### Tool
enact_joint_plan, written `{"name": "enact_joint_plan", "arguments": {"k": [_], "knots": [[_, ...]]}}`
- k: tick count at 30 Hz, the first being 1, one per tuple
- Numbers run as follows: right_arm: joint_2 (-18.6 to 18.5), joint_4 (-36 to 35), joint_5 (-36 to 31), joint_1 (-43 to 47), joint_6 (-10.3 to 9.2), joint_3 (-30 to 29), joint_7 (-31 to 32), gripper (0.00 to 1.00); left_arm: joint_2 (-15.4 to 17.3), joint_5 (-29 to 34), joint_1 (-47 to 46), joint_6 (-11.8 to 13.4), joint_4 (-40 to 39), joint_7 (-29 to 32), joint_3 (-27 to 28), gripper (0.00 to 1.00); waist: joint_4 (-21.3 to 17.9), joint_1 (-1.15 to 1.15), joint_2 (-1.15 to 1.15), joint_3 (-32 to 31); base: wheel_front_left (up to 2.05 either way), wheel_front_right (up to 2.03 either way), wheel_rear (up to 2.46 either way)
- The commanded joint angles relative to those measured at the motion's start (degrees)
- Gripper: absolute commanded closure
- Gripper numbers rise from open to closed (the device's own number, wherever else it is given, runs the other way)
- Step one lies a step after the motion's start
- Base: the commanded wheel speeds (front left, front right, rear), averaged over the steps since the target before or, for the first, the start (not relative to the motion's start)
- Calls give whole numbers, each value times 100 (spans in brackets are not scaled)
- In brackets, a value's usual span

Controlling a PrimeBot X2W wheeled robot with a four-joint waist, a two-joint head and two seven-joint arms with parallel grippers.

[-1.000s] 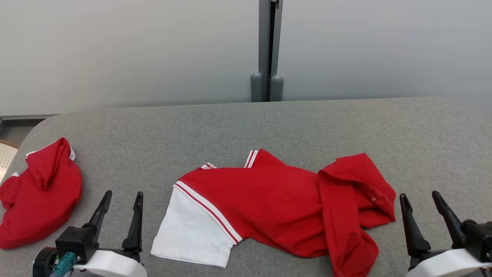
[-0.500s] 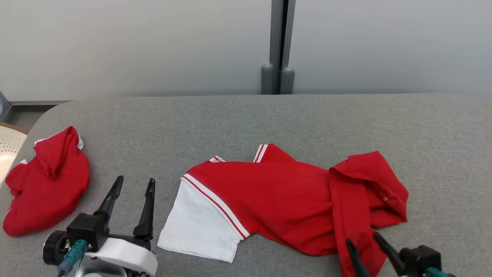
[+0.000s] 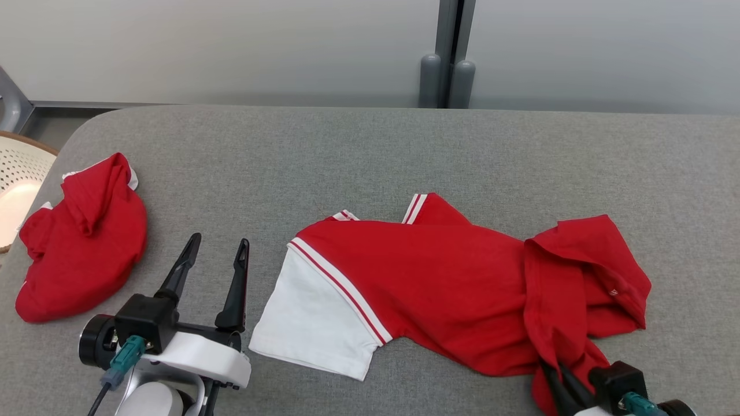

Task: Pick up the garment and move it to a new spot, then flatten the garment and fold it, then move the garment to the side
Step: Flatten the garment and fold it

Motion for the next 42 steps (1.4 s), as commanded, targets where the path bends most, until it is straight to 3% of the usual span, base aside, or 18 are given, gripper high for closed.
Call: {"name": "enact_joint_plan", "arguments": {"k": [1,12,18,23,24,25,33,42], "knots": [[30,-96,11,-109,-2,-81,-79,100,15,49,-122,-32,24,-33,2,0,16,0,0,51,0,0,0],[-35,-894,122,-931,-2,-1094,-246,100,-143,126,-514,-67,65,-115,-20,0,85,0,0,490,0,0,0],[-338,-597,333,-1906,-3,-1570,-199,100,-291,159,-868,-112,91,-147,-18,0,214,0,0,981,0,0,0],[-614,39,492,-2544,-4,-1571,-273,99,-418,237,-1149,-165,176,-160,-10,0,276,0,0,1335,0,0,0],[-644,137,563,-2647,-3,-1572,-372,53,-457,255,-1192,-191,196,-162,-19,0,284,0,0,1384,0,0,0],[-669,240,608,-2714,-3,-1584,-446,0,-477,271,-1239,-204,219,-164,-20,0,286,0,0,1418,0,0,0],[-703,449,869,-2437,-3,-1543,-969,0,-523,419,-1151,-249,191,-163,217,0,58,0,0,1374,0,0,0],[-696,-615,825,-1562,-2,-1534,-1160,0,-436,574,-624,-180,69,-165,657,0,-286,0,0,897,0,0,0]]}}
